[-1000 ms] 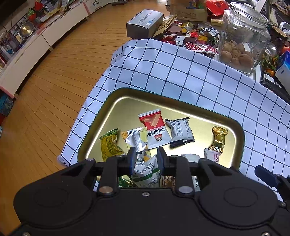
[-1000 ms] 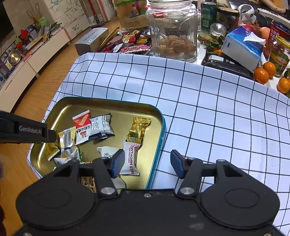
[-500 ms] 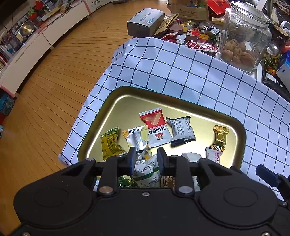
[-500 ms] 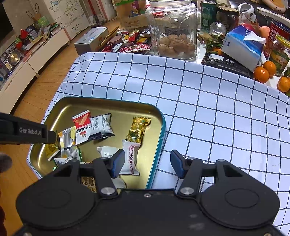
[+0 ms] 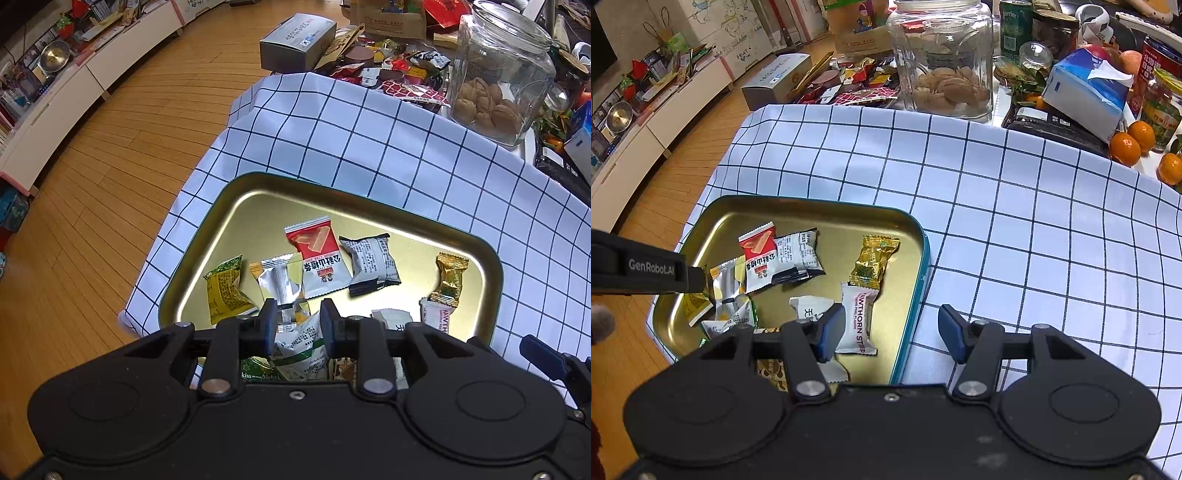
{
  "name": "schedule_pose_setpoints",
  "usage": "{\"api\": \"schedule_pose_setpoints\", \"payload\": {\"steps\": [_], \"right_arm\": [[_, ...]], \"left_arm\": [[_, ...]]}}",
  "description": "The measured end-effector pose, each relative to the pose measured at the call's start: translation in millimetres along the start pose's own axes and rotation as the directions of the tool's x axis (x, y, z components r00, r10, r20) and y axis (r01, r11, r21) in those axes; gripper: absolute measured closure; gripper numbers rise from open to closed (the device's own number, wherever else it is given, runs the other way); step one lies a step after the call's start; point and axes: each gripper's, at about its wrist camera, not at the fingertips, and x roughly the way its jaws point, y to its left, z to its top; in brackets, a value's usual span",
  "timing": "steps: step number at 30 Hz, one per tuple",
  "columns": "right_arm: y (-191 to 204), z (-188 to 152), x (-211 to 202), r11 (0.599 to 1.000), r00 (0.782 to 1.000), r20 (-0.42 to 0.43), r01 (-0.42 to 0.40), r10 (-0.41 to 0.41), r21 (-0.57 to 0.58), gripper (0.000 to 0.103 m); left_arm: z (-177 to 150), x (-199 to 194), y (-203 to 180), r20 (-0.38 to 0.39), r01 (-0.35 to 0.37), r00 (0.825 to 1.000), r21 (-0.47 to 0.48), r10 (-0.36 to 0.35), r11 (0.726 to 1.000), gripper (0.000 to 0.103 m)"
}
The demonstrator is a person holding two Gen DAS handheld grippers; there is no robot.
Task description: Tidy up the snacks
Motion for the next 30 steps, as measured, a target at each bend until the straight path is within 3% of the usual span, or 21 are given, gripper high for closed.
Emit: {"api": "schedule_pose_setpoints", "payload": {"steps": [30], "right_arm": [[1.7,-2.2,0.9,1.0,1.0,-0.005,-0.002,0.002,-0.011,0.044]], "left_arm": [[0.4,-0.9,0.6,0.003,-0.001,1.0,0.004,0.001,1.0,0.066]]}}
